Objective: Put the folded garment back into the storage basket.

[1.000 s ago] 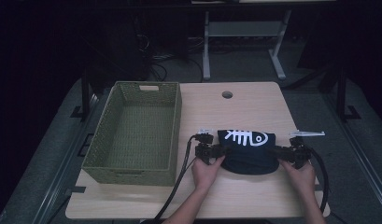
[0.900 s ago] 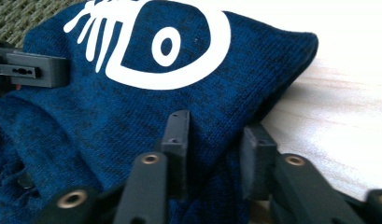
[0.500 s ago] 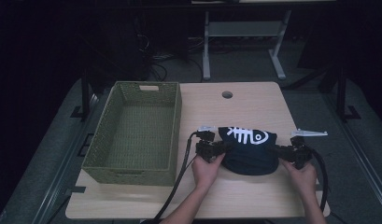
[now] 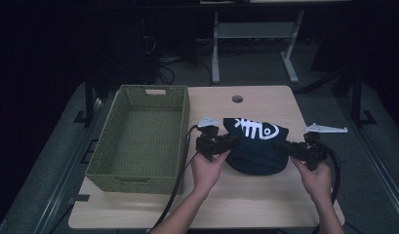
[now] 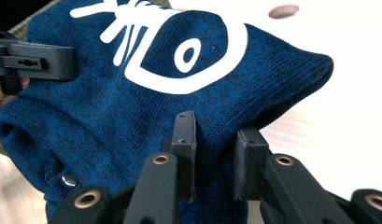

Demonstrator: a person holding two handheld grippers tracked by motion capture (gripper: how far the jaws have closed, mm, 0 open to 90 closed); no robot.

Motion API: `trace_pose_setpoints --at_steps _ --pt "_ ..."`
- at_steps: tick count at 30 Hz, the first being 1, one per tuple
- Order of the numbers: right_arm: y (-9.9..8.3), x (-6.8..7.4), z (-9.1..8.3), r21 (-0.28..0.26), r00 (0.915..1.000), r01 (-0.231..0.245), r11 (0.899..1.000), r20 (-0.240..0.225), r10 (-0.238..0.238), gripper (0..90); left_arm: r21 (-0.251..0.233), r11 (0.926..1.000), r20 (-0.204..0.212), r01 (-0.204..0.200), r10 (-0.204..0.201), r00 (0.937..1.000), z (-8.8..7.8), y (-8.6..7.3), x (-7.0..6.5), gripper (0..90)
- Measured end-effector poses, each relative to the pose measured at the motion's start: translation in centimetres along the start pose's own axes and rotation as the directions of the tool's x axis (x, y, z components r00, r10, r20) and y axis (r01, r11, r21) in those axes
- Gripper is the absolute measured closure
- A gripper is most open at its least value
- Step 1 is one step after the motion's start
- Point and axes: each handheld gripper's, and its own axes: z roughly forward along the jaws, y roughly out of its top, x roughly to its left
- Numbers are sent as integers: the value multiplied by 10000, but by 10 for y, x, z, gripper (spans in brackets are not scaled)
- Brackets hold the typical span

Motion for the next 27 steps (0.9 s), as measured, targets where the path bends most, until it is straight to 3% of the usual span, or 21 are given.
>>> trace_pose_setpoints --at_steps 6,10,15,24,27 --pt "20 16 -1 -162 9995 160 9997 -279 -165 736 -296 9995 -18 -96 96 10000 -22 13 4 698" --pt "31 26 2 -98 9991 281 9996 -330 -284 736 -134 9992 -147 -365 363 9992 -31 17 8 697" --pt "40 36 9 83 9981 380 9992 -495 -376 736 -94 9992 -256 -378 375 9990 -40 21 14 694" --pt "58 52 17 36 9954 585 9983 -763 -580 735 -256 9996 -152 -80 76 9999 -61 33 27 690" --pt "64 58 21 30 9926 522 9986 -1103 -516 733 -279 9996 -111 20 -23 9999 -70 37 33 687"
